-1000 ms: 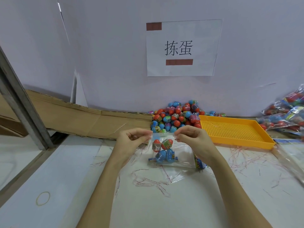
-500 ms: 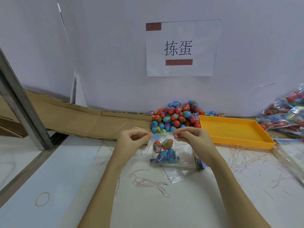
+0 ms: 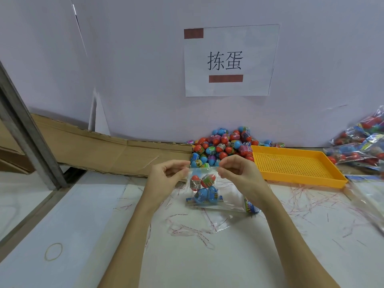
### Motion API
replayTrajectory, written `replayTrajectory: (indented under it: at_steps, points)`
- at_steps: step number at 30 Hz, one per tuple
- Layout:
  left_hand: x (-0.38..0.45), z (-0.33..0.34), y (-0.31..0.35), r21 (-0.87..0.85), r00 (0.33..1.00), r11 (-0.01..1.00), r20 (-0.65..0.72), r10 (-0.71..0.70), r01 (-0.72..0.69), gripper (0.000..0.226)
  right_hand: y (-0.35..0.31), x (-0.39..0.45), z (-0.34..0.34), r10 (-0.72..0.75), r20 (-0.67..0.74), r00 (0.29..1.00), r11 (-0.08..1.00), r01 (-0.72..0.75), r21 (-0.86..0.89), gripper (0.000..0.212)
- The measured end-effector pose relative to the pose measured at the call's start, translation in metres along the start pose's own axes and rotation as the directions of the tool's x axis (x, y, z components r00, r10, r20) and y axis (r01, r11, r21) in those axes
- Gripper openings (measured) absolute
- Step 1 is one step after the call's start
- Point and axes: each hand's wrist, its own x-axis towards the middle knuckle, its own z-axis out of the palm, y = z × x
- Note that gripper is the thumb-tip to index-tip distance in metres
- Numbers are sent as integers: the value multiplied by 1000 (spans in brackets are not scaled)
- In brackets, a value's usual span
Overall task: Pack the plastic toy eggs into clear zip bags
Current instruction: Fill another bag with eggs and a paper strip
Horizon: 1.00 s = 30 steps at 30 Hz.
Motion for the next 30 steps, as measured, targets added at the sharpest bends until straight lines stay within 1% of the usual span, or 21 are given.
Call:
replayTrajectory:
  at_steps: [2,4,5,6,8,10,12,13,15,17,20,22,23,26,28,30]
  points:
    - [0,-2,-1,30,999,1000,44,-1,-1,27,0,1,1,-16,-8,1000,1000,16,-9,14]
    - [0,-3,-1,41,993,999,121,-14,9,35,0,1,3,-41,-3,999,999,41,-2,18]
    - [-1,-3,0,34,989,999,147,-25,20,40,-1,1,4,-53,5,999,999,53,2,20]
    - [-1,-2,3,24,987,999,159,-32,29,41,-2,0,5,-63,14,998,998,63,11,22]
    - [-3,2,7,11,990,1000,144,-12,10,29,-4,0,8,-87,33,996,995,85,51,24]
    - [-5,7,8,5,989,1000,145,12,-13,28,-6,-1,11,-106,61,992,990,100,97,26]
    - [-5,13,7,23,989,1000,148,9,-12,22,-7,-2,15,-118,83,990,985,106,133,28]
    - [-4,17,6,34,991,999,130,16,-21,17,-8,-2,16,-117,73,990,982,105,154,29]
    - [-3,21,5,16,999,999,27,34,-34,10,-9,-2,17,-86,20,996,975,80,205,28]
    - [-1,20,3,-94,994,996,-106,-9,-1,8,-8,-1,13,-33,0,999,980,32,197,25]
    - [0,18,2,-316,959,943,-219,-181,106,28,-2,-1,9,43,91,995,994,-52,97,23]
    - [1,21,0,-343,942,930,-248,-224,131,34,1,-2,12,74,113,991,990,-86,112,25]
    - [1,23,0,-340,947,931,-233,-223,136,33,2,-2,16,81,103,991,984,-96,147,26]
    - [1,27,0,-389,966,905,-117,-230,169,20,1,-1,25,107,25,994,965,-110,237,29]
    - [2,27,1,-412,964,887,-66,-256,208,15,2,1,25,139,-12,990,952,-130,278,28]
    - [3,25,3,-429,959,871,-38,-282,239,8,2,2,22,162,12,987,927,-156,340,29]
